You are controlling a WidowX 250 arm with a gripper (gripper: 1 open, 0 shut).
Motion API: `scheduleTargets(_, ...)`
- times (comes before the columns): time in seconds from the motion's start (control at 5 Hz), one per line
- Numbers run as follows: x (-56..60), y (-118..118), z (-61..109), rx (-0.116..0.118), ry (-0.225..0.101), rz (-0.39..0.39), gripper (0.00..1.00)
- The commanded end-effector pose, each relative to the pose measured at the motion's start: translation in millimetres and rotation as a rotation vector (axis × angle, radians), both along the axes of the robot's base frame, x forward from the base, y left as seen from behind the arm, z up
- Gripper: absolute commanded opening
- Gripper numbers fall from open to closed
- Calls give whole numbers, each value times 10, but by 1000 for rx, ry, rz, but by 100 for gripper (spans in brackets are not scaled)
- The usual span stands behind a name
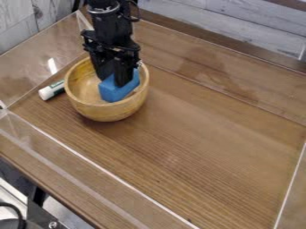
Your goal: Remove the blue block from inside the brown bowl and put it on the table
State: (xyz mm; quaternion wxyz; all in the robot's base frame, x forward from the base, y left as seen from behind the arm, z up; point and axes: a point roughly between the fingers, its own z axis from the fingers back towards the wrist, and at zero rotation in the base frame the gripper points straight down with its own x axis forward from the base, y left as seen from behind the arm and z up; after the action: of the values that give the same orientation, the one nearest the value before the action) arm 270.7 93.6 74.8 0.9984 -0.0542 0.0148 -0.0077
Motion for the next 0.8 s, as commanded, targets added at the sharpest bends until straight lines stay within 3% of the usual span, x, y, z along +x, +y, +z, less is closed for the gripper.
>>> scheduleTargets(0.0,118,20,312,42,-98,-8,0)
scheduleTargets(0.6,119,-21,354,42,-94,-11,0)
